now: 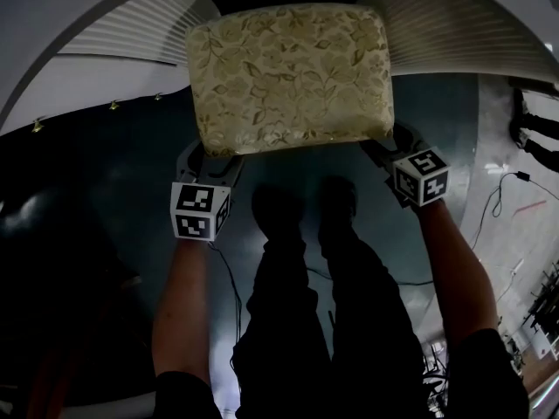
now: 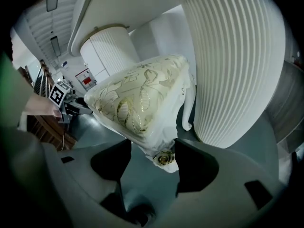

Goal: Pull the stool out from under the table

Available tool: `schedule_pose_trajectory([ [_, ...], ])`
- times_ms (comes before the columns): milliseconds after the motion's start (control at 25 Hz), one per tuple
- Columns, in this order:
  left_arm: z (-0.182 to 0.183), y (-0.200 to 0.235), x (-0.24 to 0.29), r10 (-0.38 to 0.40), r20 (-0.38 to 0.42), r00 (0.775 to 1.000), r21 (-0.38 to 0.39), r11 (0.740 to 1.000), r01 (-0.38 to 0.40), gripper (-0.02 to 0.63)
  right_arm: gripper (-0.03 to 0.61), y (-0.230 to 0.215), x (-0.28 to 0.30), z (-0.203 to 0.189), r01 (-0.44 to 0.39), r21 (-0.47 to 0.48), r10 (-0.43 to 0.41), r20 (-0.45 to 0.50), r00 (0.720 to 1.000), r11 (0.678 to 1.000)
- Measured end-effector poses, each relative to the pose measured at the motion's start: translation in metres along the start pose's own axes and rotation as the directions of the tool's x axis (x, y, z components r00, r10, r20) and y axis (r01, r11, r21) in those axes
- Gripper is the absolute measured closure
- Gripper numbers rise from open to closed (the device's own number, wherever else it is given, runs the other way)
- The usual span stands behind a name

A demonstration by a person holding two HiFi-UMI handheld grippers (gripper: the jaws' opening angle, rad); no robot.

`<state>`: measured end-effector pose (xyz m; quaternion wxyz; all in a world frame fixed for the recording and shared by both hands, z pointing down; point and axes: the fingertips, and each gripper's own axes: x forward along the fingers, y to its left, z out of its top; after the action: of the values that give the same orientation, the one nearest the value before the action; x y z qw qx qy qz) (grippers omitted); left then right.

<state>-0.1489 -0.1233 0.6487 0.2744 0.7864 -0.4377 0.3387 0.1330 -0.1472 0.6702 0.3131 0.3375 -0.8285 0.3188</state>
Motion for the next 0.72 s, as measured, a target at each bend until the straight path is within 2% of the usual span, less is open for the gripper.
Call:
schedule_pose_trajectory([
  [200,0.000,0.007,-0.004,-0.007,-0.070,0.997,0.036,0.999,0.009,0.301,0.333,0.008,-0.004,0.000,-0.017,0.034,0.019,-0.071,0.997,0.999],
  [320,0.000,0.008,-0.013,-0.011,-0.075,0.997,0.061,0.998,0.015,0.299,0.324,0.014,-0.013,0.002,-0.036,0.062,0.042,-0.103,0.994,0.997],
  [440,0.005,0.002,-0.034,-0.030,-0.081,0.996,0.020,0.999,0.031,0.296,0.324,0.017,-0.030,0.009,-0.059,0.057,0.065,-0.110,0.992,0.997],
  [520,0.012,-0.002,-0.045,-0.068,-0.063,0.996,-0.022,0.998,0.066,0.287,0.324,0.019,-0.043,0.015,-0.075,0.104,0.086,-0.096,0.992,0.992],
  [600,0.022,-0.003,-0.054,-0.107,-0.026,0.994,-0.068,0.992,0.105,0.282,0.323,0.021,-0.057,0.023,-0.087,0.145,0.096,-0.059,0.994,0.986],
  [720,0.037,0.005,-0.058,-0.115,0.015,0.993,-0.133,0.984,0.116,0.282,0.314,0.026,-0.070,0.040,-0.106,0.189,0.106,0.012,0.994,0.976],
])
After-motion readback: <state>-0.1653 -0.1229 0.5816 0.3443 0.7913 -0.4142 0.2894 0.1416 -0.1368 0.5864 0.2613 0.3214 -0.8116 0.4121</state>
